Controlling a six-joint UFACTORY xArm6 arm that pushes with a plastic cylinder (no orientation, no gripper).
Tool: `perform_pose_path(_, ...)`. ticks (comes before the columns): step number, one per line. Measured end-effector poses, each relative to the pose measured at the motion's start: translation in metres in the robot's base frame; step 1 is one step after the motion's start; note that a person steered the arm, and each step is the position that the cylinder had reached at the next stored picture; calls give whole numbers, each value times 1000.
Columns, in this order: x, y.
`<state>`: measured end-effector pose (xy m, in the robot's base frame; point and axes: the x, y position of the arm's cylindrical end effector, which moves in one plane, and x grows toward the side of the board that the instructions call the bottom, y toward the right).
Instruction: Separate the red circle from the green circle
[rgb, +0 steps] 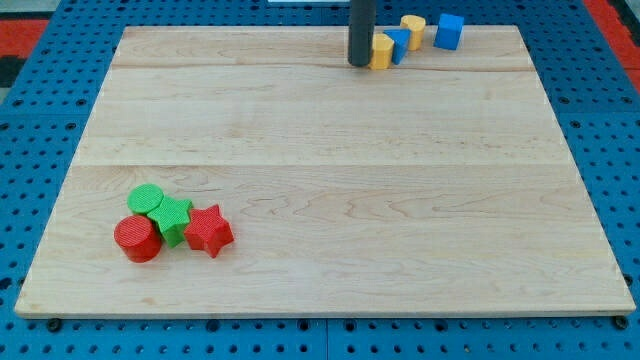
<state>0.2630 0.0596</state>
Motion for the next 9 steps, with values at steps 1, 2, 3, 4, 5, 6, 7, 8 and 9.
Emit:
perform_pose_path(1, 0, 28)
perform_pose_path(2, 6, 36)
perform_pose_path(3, 43, 19)
perform_pose_path(4, 49, 15)
perform_pose_path(5, 49, 14)
perform_pose_path(6, 56, 13)
perform_pose_path(7, 120, 13)
perform_pose_path(8, 198, -7)
perform_pose_path(9, 263, -59)
